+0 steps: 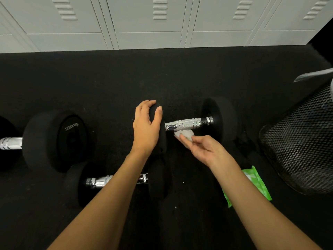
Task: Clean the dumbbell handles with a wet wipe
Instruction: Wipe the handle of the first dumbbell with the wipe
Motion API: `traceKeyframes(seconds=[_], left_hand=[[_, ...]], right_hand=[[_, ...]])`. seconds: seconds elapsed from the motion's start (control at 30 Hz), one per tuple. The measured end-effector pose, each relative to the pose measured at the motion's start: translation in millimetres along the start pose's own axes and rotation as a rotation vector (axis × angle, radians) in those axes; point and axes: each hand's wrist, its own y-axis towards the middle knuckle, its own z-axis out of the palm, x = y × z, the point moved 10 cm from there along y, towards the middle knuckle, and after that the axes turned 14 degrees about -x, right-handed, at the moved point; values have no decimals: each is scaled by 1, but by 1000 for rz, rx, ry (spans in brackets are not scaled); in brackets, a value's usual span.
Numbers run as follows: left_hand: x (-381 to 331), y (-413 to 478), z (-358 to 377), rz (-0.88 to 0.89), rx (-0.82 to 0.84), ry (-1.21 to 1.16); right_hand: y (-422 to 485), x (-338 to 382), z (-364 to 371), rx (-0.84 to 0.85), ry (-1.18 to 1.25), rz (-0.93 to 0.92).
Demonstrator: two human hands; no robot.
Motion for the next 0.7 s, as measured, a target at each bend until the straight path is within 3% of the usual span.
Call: traceKeyframes(seconds=[0.1, 0.17, 0.23, 0.33, 0.37, 0.5, 0.7], left_hand=[[1, 1, 0, -1, -2, 3], [0, 0, 0, 2, 0, 5], [-1, 0, -1, 4, 4, 2], [-2, -2, -1, 8, 12, -3], [-2, -3, 0, 8, 18, -5], [-3, -3, -1, 13, 16, -5], [-2, -2, -2, 22, 1, -4]], right_hand=[[-18, 9, 3, 8, -324, -82], [-29, 28, 12, -6, -557, -260], [-43, 58, 33, -49, -767, -599], [-73, 89, 78, -151, -1298, -1301], [-71, 85, 89, -129, -1441, -1389], [-23, 59, 97, -49, -1885, -1227], [-19, 22, 120, 182, -1977, -1173]])
